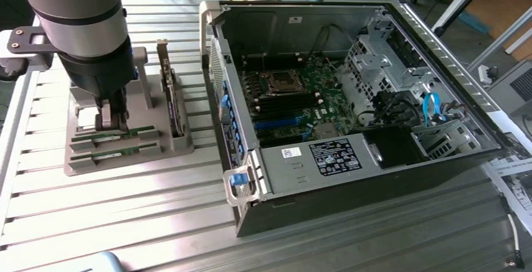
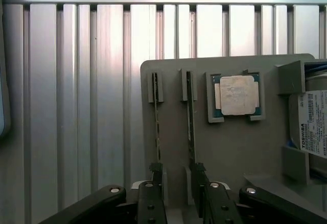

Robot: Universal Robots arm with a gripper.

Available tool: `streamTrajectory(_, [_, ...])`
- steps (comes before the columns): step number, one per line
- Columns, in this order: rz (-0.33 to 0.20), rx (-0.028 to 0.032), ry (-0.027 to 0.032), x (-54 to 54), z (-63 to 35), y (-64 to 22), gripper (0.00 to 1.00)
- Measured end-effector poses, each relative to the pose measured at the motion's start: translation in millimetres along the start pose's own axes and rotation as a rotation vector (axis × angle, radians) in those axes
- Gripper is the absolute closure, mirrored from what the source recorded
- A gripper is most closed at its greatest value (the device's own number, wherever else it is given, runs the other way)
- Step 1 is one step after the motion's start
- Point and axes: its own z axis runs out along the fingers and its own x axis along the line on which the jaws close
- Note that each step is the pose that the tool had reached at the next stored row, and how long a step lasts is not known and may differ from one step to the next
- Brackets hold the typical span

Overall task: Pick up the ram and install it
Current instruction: 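Pick up the ram and move it above insertion slot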

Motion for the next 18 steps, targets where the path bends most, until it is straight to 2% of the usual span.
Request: streamTrajectory(18, [-0.010, -0.0001, 0.0003, 7.2, 11.0, 1.3, 0.64])
